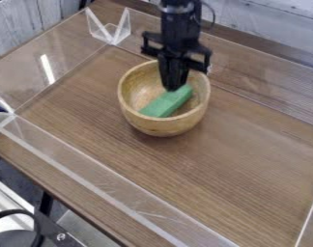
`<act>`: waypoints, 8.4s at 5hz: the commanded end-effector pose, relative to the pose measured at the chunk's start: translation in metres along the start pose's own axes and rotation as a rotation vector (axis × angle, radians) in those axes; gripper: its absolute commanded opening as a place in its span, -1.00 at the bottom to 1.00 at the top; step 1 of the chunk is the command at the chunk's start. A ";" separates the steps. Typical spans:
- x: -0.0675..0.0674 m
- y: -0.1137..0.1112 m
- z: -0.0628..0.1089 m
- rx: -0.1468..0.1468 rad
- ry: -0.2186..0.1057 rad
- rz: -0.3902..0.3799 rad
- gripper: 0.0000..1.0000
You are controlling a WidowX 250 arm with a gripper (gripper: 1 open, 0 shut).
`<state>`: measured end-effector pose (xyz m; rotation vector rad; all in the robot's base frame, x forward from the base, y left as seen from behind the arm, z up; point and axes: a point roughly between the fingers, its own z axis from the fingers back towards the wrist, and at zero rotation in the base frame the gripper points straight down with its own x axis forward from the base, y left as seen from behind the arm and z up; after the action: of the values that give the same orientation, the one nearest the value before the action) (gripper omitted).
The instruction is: Remove the green block from inside the brown bowl and put it on the table
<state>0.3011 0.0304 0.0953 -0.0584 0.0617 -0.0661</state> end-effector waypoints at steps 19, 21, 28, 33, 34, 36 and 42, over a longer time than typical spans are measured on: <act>-0.017 -0.005 -0.021 0.006 0.080 -0.022 -1.00; -0.005 -0.004 -0.036 0.033 0.106 -0.004 -1.00; 0.008 0.010 -0.056 -0.034 0.086 0.015 -1.00; 0.010 -0.021 0.070 0.017 -0.109 0.000 -1.00; 0.004 -0.021 0.056 0.014 -0.102 -0.020 -1.00; 0.008 -0.020 0.043 0.078 -0.086 -0.042 -1.00; 0.005 0.021 0.008 0.098 0.020 -0.021 1.00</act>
<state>0.3017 0.0506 0.0884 0.0254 0.1291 -0.0850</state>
